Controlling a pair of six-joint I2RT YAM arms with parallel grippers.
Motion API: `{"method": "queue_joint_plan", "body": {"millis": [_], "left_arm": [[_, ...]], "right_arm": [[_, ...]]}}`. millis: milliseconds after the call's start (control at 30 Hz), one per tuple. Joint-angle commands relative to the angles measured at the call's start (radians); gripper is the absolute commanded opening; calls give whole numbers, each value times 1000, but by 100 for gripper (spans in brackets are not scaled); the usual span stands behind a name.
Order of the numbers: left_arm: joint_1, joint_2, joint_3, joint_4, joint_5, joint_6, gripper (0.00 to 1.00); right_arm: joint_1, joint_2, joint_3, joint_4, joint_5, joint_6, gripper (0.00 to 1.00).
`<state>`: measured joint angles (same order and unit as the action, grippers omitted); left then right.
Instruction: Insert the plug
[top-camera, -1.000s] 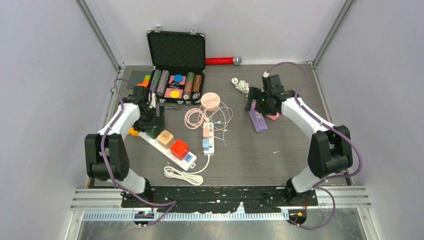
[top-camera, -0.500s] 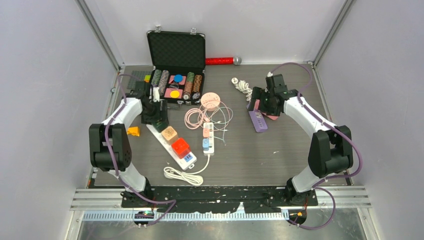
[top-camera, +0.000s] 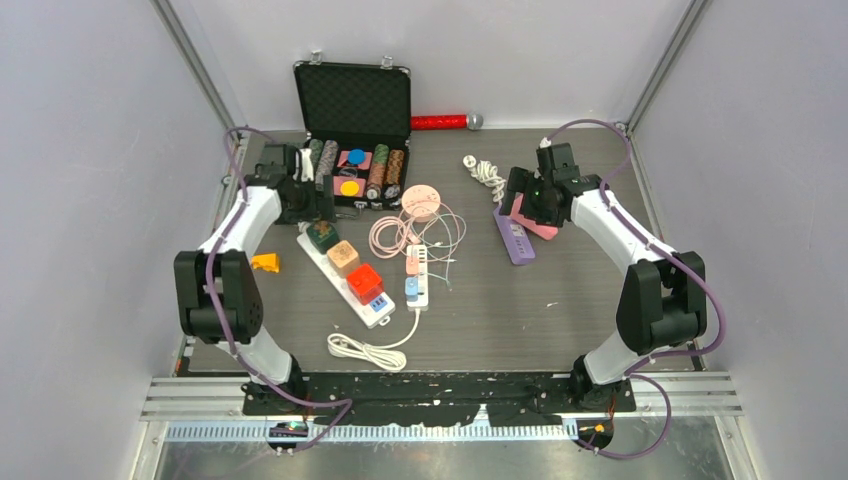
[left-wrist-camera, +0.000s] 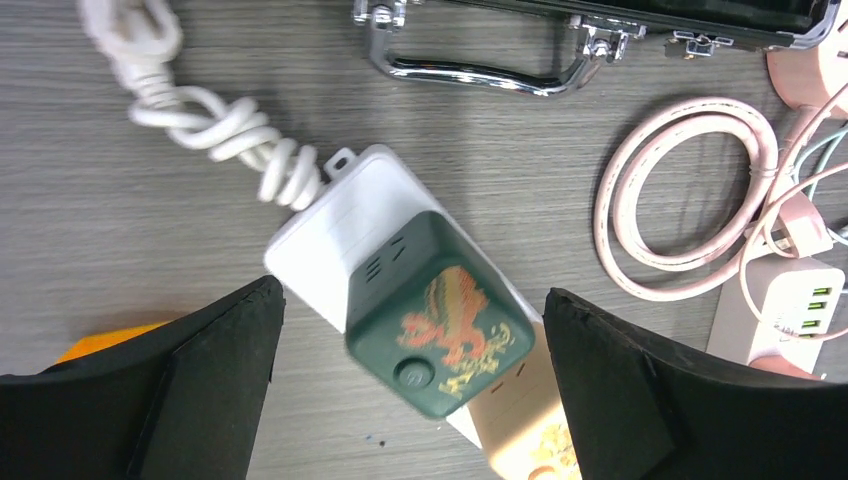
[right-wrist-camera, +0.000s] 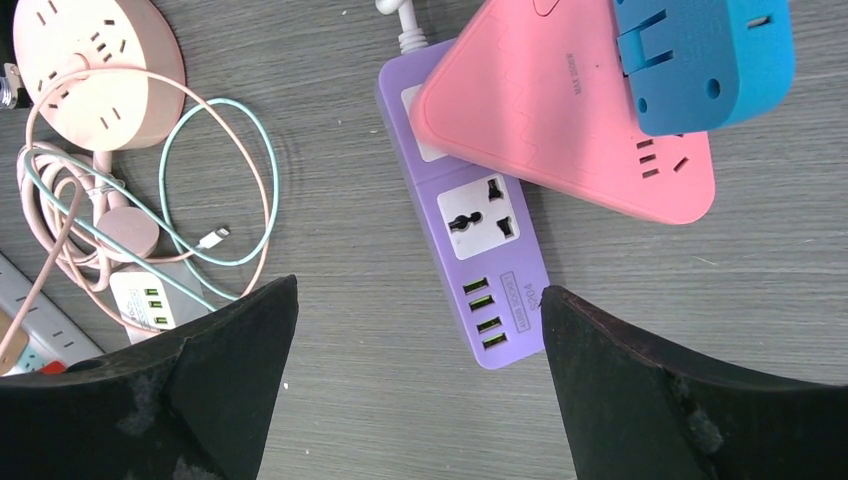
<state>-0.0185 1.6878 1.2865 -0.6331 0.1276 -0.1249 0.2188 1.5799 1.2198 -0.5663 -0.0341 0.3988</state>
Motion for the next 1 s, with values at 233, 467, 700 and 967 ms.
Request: {"method": "queue_joint_plan", "body": {"millis": [233, 467, 700, 967], "left_arm": [[-3, -426, -93, -5, -181, -51, 100], [-3, -724, -168, -69, -194, -126, 100], [-22, -968, -167, -228, -290, -251, 100], [-61, -1176, -110, -337, -322, -312, 99]], "right_arm": [[-17, -185, 60, -61, 211, 18, 95], [-50, -490, -27, -116, 530, 91, 95], [-57, -836, -63, -204, 755, 90, 95], [-55, -1097, -4, -294, 905, 81, 95]]}}
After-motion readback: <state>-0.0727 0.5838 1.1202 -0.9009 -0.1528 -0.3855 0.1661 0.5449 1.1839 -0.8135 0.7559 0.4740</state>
